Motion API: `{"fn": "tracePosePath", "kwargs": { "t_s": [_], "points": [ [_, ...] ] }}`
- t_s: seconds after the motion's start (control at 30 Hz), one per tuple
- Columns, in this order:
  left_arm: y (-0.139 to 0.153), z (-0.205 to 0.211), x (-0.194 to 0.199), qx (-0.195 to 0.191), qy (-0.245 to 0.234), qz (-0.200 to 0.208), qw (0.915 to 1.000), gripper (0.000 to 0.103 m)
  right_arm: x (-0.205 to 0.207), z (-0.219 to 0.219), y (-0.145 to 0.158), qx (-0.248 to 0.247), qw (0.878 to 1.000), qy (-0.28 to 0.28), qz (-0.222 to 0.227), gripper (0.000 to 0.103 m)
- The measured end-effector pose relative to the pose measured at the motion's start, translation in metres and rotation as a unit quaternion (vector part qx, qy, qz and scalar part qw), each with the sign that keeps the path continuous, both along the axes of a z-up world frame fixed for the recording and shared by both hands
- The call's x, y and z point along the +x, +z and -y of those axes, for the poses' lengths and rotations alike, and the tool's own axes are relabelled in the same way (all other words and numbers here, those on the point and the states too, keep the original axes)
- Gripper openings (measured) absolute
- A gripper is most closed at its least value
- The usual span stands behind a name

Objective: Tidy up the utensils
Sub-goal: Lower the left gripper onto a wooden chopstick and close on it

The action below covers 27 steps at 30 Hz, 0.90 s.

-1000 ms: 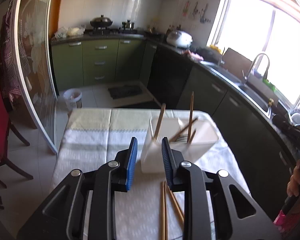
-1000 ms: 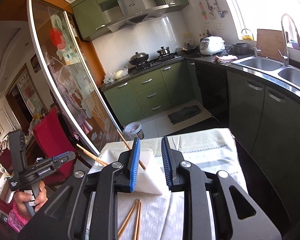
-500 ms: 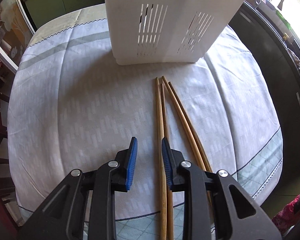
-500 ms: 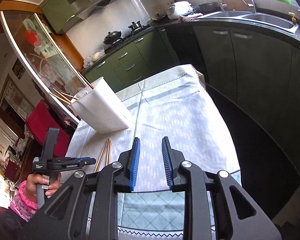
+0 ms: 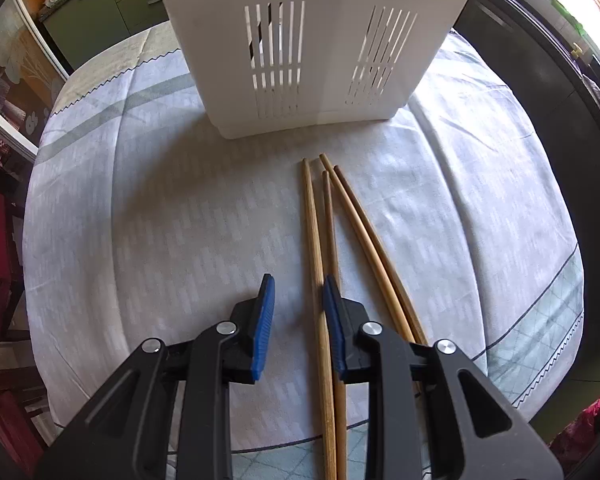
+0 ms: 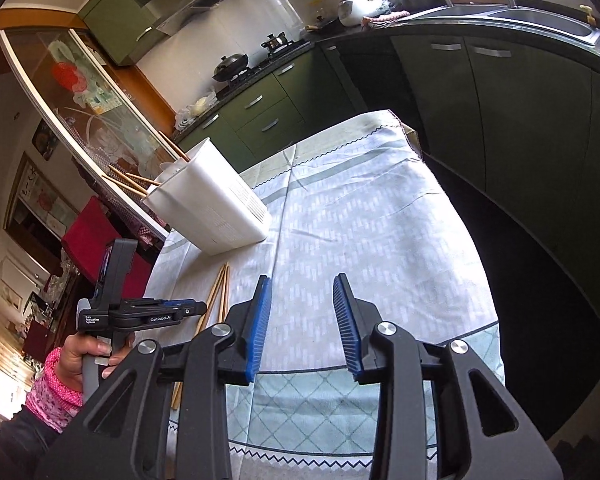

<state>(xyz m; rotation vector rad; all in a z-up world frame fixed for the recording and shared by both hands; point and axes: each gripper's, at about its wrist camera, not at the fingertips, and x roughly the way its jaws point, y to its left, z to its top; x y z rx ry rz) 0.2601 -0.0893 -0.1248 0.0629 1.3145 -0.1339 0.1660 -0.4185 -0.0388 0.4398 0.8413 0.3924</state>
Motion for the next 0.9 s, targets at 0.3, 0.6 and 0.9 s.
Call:
{"fn": "tracePosePath", "kwargs": {
  "t_s": [0.3, 0.6, 0.9],
  "points": [
    [-0.002, -0.003, 0.005, -0.002, 0.002, -0.010, 0.9999, 0.015, 0.008, -0.026, -0.008, -0.007, 0.999, 0.029, -0.017, 0.034],
    [-0.002, -0.005, 0.010, 0.007, 0.000, 0.005, 1.0000, 0.006, 0.020, -0.081, -0.019, -0.041, 0.995, 0.088, -0.038, 0.034],
    [0.043, -0.070, -0.021, -0.040, 0.056, 0.119, 0.9905, 0.006, 0.074, -0.166, -0.046, -0.120, 0.977, 0.162, -0.073, 0.034]
  ]
}}
